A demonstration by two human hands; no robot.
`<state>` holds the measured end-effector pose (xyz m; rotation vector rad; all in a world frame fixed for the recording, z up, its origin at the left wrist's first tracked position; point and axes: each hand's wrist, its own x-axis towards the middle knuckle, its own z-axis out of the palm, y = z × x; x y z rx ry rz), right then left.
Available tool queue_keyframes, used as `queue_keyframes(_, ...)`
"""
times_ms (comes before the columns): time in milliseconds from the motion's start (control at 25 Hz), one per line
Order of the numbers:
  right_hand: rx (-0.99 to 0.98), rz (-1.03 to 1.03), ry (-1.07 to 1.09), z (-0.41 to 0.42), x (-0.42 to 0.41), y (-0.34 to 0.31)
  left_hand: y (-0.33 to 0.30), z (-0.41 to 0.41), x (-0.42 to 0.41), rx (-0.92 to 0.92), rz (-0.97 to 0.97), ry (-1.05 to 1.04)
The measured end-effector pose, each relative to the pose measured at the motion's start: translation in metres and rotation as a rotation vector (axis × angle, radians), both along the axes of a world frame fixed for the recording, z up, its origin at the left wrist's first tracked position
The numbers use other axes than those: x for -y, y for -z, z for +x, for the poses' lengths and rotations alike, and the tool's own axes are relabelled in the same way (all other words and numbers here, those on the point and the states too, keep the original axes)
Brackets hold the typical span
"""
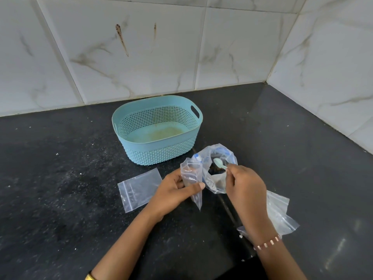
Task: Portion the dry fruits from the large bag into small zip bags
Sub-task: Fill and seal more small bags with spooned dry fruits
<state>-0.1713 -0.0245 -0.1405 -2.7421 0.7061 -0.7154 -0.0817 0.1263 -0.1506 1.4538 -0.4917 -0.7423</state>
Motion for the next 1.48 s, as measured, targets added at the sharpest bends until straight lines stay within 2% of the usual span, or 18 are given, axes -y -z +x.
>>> queue_keyframes(120,-0.08,-0.11,-0.006,0.012,-0.001,0.003,0.0,0.001,0.002,-0.143,-0.048,0.006)
queue_keyframes(320,-0.099,0.038,-0.007,0.01,0.002,0.001,0.005,0.003,0.004,-0.324,-0.163,0.074)
queue_keyframes(560,-0.119,-0.129,0.015,0.011,0.006,-0.006,0.009,0.004,0.005,-0.353,-0.175,0.064)
queue_keyframes(920,-0.205,0.036,-0.042,0.007,0.008,-0.004,0.012,0.004,0.006,-0.397,-0.208,0.044)
queue_keyframes(1160,-0.203,-0.114,-0.035,0.013,0.005,-0.003,0.014,0.005,0.006,-0.406,-0.208,0.042)
queue_keyframes(1480,-0.213,0.198,-0.011,0.007,0.008,-0.007,0.021,0.006,0.007,-0.448,-0.264,0.036)
